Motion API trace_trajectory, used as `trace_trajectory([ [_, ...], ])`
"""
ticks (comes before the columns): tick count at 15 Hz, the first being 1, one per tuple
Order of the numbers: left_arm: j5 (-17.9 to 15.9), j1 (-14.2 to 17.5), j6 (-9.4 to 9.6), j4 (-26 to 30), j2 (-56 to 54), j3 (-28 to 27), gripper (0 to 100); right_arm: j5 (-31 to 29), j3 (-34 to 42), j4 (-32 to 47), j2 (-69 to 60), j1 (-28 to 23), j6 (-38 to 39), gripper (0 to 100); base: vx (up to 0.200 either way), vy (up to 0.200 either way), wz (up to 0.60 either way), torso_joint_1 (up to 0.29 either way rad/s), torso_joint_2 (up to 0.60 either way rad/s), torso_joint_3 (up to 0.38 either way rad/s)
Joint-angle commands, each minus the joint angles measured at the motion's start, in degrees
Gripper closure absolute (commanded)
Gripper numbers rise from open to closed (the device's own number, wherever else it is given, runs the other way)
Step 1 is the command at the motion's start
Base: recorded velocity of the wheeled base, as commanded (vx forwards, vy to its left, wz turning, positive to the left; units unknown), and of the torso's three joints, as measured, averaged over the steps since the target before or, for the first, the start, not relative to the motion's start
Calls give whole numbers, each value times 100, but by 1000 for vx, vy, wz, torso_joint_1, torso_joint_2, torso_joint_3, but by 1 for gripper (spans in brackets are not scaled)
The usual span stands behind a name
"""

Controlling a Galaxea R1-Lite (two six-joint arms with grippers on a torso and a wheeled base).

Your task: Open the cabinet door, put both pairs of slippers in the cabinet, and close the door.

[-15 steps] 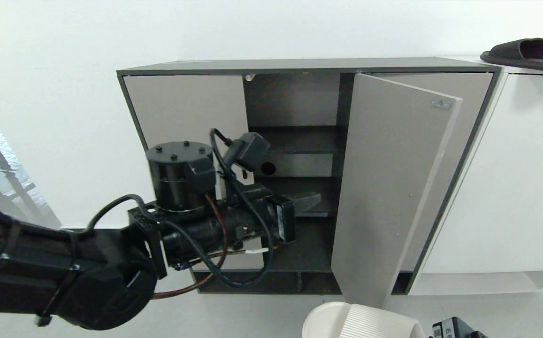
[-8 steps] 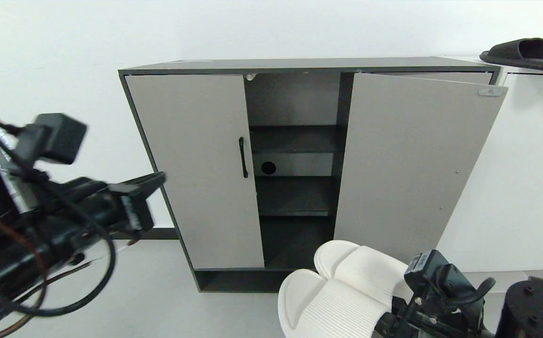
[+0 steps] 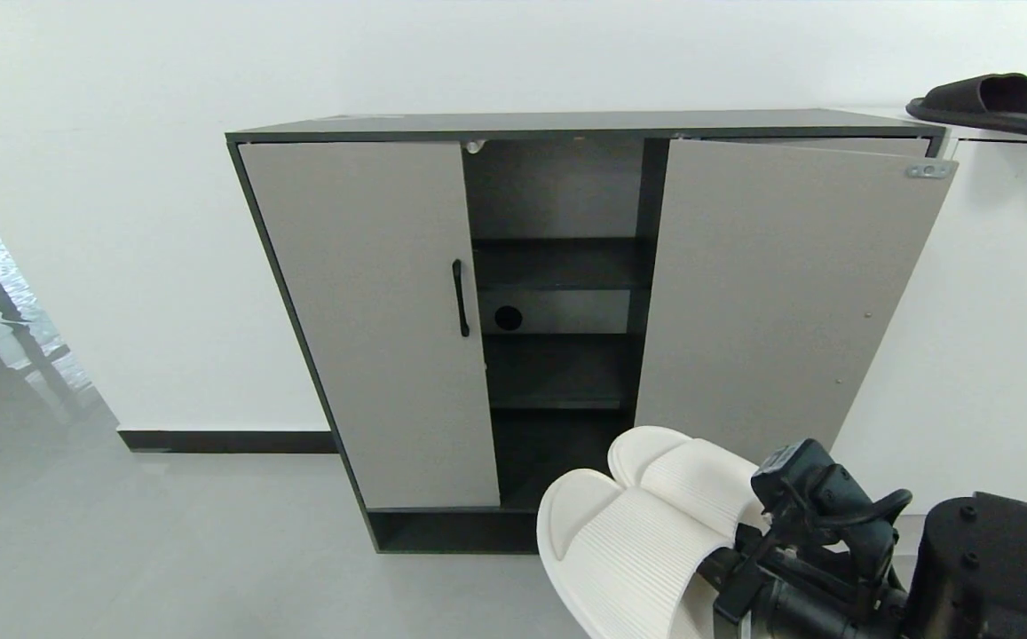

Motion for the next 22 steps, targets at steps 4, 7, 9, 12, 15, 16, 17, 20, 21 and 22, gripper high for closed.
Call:
trace_trajectory([
  [4,-3827,542,-249,-34,-1410,622,100,-4,11,-70,-3,-1,0,100,0,0,0,0,0,0],
  [7,-3950,542,-232,-455,-1401,956,100,-4,11,-87,-3,-1,9,100,0,0,0,0,0,0],
  [9,-3985,542,-153,-464,-1410,956,100,-4,11,-113,-21,-54,9,100,0,0,0,0,0,0],
  [12,-3932,542,-3,-455,-1410,956,100,-4,11,-113,-126,-177,9,100,0,0,0,0,0,0],
  [15,-3932,542,-188,-455,-1410,956,100,-4,-59,-113,-109,-212,9,100,0,67,0,-1,2,1],
  [16,-3932,542,-188,-455,-1410,956,100,5,-103,-105,-100,-265,9,100,0,200,0,2,2,2],
  [17,-3932,542,-249,-455,-1410,956,100,-4,-147,-105,-47,-300,9,100,0,200,0,7,-2,-2],
  [20,-3932,542,-249,-455,-1410,956,100,-21,-332,-105,-3,-432,26,100,0,200,0,2,2,4],
  [21,-3932,542,-249,-455,-1410,956,100,-92,-367,-96,-3,-467,26,100,0,200,0,12,2,2],
  [22,-3932,542,-249,-455,-1410,947,100,-118,-411,-96,6,-494,26,100,0,200,0,2,-2,2],
])
